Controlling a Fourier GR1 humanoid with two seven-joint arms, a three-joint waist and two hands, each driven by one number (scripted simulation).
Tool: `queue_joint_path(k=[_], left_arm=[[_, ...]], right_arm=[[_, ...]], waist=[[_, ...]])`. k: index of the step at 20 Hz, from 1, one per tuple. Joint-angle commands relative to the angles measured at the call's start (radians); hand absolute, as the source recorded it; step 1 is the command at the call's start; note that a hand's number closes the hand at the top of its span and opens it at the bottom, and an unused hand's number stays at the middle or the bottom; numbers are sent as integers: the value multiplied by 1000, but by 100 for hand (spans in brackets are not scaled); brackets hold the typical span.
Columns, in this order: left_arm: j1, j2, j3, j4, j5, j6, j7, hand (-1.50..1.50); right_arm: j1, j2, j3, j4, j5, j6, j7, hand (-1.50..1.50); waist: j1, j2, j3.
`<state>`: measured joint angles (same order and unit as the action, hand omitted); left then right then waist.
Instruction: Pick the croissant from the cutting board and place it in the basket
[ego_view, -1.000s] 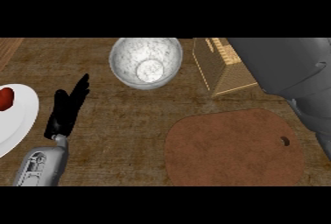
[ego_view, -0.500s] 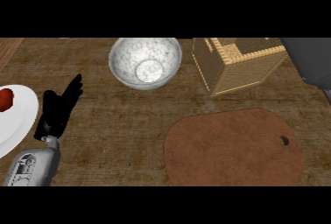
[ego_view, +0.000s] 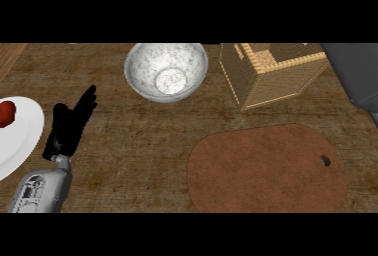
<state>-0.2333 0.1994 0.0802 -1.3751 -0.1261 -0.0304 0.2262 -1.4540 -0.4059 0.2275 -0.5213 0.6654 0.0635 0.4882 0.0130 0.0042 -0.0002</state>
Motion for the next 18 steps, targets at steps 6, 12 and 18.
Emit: queue_joint_path(k=[6,12,18], left_arm=[[60,-12,-16,-37,-4,-9,-44,0],[28,15,9,-10,7,-31,-39,0],[-59,-6,6,28,-16,8,37,0]], right_arm=[[86,62,-129,101,-68,-97,-15,150],[116,20,-210,120,-111,-151,-158,-150],[164,64,-268,72,-126,-382,-204,-150]], waist=[[17,3,0],[13,5,0],[2,4,0]])
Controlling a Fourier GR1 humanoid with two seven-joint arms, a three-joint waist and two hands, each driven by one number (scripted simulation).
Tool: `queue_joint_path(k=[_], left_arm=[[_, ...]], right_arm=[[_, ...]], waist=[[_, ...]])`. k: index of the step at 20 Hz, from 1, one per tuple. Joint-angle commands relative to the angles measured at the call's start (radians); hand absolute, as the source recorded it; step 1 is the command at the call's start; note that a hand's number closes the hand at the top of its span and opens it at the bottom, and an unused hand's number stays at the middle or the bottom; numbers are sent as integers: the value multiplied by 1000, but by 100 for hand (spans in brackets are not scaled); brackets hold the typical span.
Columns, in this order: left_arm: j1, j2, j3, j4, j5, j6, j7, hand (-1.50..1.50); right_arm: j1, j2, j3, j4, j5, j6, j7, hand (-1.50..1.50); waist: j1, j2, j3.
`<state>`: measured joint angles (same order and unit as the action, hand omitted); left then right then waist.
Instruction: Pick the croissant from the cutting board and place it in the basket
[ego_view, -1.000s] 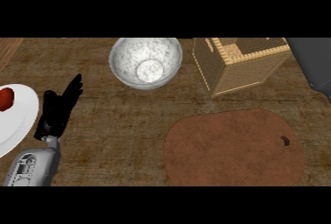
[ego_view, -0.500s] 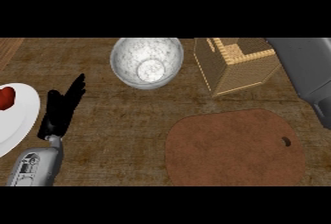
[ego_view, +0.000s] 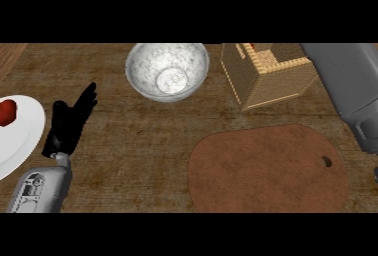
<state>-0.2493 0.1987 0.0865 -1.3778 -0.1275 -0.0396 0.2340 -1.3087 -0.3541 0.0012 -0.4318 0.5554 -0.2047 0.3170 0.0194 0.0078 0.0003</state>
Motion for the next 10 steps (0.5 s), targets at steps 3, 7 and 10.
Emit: queue_joint_path(k=[3,7,10], left_arm=[[39,-26,-25,0,-33,27,-18,0],[44,-12,-3,-26,-5,8,-4,0],[75,-17,-1,-11,-7,9,-56,0]], right_arm=[[34,-54,-62,-67,-15,-149,-20,-150],[97,-107,-125,-118,-60,-183,1,-150],[114,-169,-178,-110,-90,-180,23,-150]], waist=[[-15,-8,0],[-26,-12,0],[-19,-8,0]])
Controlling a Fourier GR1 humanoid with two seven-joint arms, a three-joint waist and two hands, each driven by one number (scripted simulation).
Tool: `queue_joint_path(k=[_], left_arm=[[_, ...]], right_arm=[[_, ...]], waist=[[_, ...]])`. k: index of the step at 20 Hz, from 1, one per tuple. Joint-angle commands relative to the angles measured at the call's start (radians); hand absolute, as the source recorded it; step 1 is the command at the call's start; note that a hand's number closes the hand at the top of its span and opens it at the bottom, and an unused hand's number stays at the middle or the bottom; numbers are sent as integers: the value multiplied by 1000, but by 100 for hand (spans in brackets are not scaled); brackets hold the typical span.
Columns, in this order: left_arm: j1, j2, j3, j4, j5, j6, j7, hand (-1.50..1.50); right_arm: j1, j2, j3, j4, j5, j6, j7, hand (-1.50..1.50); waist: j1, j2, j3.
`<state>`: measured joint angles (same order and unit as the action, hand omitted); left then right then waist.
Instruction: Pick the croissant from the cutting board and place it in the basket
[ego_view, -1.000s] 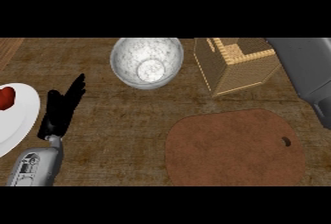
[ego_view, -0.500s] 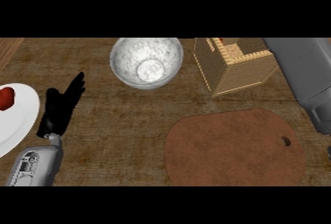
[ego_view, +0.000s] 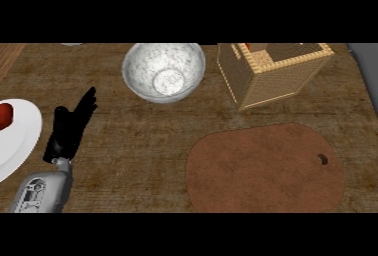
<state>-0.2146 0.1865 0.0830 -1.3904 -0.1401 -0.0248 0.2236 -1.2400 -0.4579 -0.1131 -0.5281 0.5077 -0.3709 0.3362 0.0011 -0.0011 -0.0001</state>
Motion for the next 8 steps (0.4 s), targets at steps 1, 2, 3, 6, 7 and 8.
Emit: queue_joint_path(k=[1,2,3,6,7,8], left_arm=[[-33,9,24,13,6,9,18,0],[42,6,14,19,7,-9,-42,0],[-15,20,21,-8,10,-11,28,0],[68,-16,-9,-78,-7,16,32,0],[7,-2,10,12,-8,10,-10,0],[10,18,23,-16,-1,3,15,0]], right_arm=[[66,-71,-89,-65,-74,-21,0,-150],[113,-85,-58,-121,-53,7,25,-150],[77,-117,-86,-81,-71,48,41,-150],[224,-212,-135,-170,-146,157,-36,-150],[275,-190,-150,-208,-164,124,-55,-150],[296,-222,-162,-249,-182,164,-36,-150]], waist=[[-18,-3,1],[-20,-7,0],[-5,-2,0],[-17,-9,1],[-22,-4,0],[-24,-7,0]])
